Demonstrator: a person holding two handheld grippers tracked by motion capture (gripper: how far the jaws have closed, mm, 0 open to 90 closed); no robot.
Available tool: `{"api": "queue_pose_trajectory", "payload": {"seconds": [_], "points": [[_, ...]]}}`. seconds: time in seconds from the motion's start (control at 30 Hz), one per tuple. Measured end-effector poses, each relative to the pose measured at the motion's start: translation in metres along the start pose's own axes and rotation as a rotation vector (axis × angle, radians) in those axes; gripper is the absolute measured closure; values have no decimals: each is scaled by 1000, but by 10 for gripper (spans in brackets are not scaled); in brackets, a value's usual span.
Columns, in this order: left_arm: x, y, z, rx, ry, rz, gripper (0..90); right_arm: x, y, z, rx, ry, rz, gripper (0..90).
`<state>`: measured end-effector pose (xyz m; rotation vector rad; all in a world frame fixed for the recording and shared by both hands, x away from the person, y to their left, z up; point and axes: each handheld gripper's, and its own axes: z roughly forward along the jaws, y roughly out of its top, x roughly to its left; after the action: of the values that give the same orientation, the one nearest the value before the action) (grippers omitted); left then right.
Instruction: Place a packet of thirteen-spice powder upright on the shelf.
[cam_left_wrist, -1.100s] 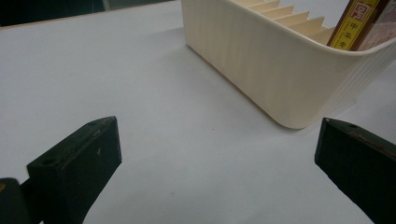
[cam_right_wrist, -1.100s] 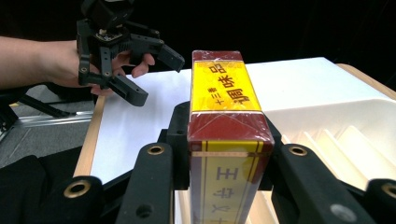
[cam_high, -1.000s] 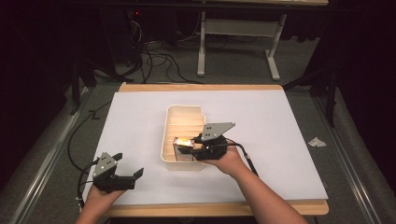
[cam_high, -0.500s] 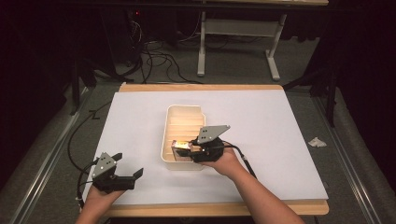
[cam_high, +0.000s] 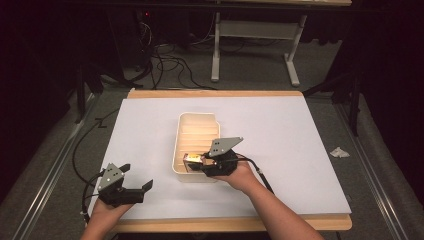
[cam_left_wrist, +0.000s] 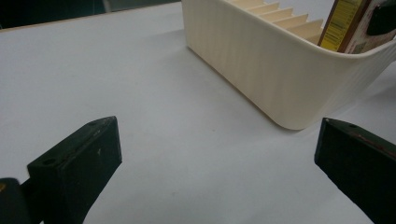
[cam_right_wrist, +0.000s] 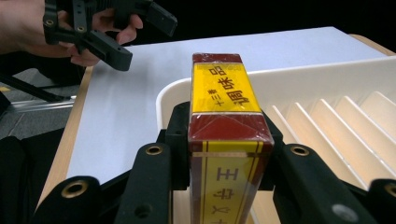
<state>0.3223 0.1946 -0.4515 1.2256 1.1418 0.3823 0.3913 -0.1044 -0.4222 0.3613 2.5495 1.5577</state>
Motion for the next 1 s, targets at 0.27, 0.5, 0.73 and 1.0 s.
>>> {"api": "queue_pose_trajectory", "payload": {"seconds": [0.27,0.5,0.73,1.0], "points": [[0,-1,1,9,0,5,11,-1,-1,-1,-6,-2,10,664],[0,-1,1,9,-1,4,11,0,-2,-3,-6,-4,14,640],[0,-2,1,12,-2,7,11,0,-1,-8,-24,-9,37,580],[0,-2,1,12,-3,8,11,4,3,-13,-44,-32,45,477]]}}
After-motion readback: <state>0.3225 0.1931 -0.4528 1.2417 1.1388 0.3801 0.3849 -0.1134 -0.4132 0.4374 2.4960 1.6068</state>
